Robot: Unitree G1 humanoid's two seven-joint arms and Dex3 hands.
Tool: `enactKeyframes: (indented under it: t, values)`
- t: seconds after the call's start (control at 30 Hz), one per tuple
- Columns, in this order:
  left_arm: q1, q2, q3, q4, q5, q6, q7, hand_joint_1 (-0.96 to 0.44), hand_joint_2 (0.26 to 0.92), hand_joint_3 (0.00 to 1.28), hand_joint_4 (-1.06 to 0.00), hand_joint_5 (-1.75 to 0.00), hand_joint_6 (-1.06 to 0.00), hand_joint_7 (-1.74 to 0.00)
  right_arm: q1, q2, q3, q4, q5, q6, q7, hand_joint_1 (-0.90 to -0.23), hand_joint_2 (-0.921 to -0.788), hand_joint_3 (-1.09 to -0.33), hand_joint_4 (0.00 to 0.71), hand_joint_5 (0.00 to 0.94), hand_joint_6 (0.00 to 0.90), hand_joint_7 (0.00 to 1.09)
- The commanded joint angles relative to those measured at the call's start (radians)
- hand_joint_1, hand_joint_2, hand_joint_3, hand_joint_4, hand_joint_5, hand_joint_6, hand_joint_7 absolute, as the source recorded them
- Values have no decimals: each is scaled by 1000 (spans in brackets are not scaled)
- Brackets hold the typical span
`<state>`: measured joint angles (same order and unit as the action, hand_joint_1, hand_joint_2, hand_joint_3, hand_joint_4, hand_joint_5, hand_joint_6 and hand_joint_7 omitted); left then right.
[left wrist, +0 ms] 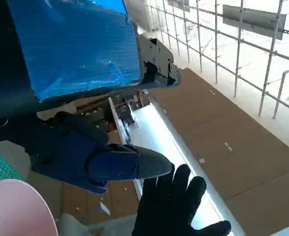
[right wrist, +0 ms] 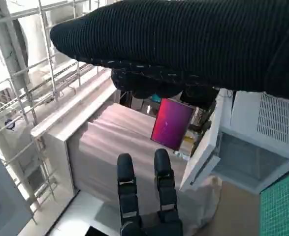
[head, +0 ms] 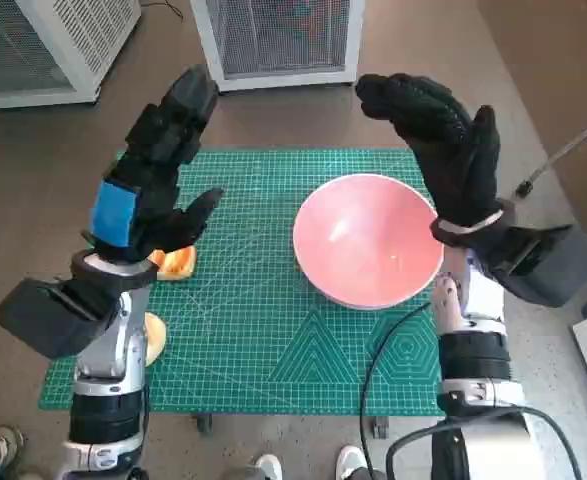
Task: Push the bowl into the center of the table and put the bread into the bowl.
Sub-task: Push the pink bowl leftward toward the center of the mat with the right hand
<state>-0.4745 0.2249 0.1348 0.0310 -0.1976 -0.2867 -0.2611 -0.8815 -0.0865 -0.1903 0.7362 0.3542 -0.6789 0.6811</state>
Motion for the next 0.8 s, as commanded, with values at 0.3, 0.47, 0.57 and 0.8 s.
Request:
enactKeyframes:
  t: [0.3,0.47,0.57,0.8]
  values:
    - [-1,-10,-4,-10,-5,11,4,-639,921,349,-252,-1,-237,-177,33,0,2,-11,4,25,-2,-588,-921,-567,248,0,364,2]
    - [-6,-7,-1,-18,-11,26,3,-643,921,346,-252,-1,-235,-181,35,0,2,-15,5,28,0,-591,-921,-559,249,1,369,4]
    - [-14,-3,-1,-22,-10,34,2,-640,921,345,-253,-2,-234,-183,38,-1,1,-24,8,30,2,-588,-921,-557,250,1,370,4]
    - [-29,13,0,-22,3,35,-3,-639,921,344,-253,-2,-232,-188,44,-2,1,-41,11,34,3,-582,-921,-559,250,1,370,4]
